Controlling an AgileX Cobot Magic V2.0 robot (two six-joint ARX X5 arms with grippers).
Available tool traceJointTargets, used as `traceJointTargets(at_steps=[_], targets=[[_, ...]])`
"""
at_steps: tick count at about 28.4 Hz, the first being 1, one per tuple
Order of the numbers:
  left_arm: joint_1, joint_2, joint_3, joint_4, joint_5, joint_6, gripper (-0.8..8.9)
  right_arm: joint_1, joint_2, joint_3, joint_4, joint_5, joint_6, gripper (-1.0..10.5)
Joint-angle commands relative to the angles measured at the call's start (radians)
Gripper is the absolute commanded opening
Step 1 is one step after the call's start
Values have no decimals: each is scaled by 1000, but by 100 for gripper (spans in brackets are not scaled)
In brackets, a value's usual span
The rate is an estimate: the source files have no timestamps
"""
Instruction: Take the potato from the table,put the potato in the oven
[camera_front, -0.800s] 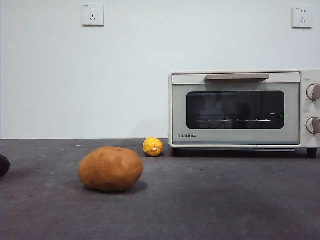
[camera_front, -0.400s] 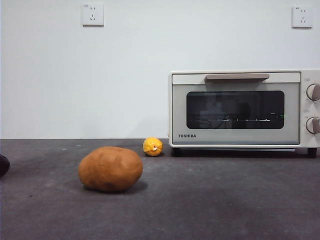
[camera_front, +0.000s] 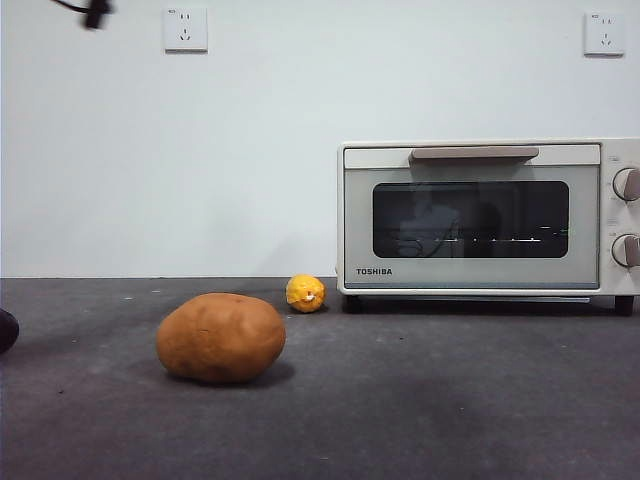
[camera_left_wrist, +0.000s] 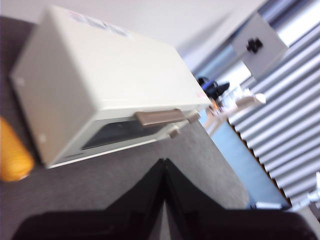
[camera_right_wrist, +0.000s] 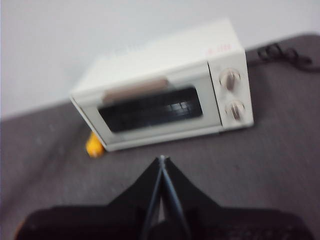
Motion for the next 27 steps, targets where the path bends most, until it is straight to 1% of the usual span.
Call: traceJointTargets(at_steps=[1, 4, 6, 10, 13, 16, 19, 22, 25, 27], targets=[[-46, 97, 116, -34, 4, 44, -5, 1, 55, 50, -48, 1, -86, 3], [-85, 196, 233, -67, 4, 51, -5, 1, 113, 91, -80, 16, -119, 3], [-103, 255, 308, -89, 4, 52, -5, 1, 148, 110, -83, 41, -117, 3], [-135, 370, 449, -127, 3, 51, -5, 1, 214, 147, -139, 42, -120, 3], [-157, 452, 542, -148, 2, 50, -5, 1, 263, 165, -159, 42, -142, 3], [-180, 527, 624, -171, -33, 55, -5, 1, 307, 175, -168, 42, -164, 3], [-206, 594, 697, -203, -94, 100, -5, 1, 344, 184, -177, 41, -171, 3], [-228, 654, 760, -225, -114, 152, -5, 1, 373, 187, -179, 29, -176, 3], [-253, 745, 859, -299, -158, 228, -5, 1, 396, 188, -180, -38, -208, 2], [-266, 790, 895, -297, -164, 251, -5, 1, 407, 189, -180, -71, -208, 2]])
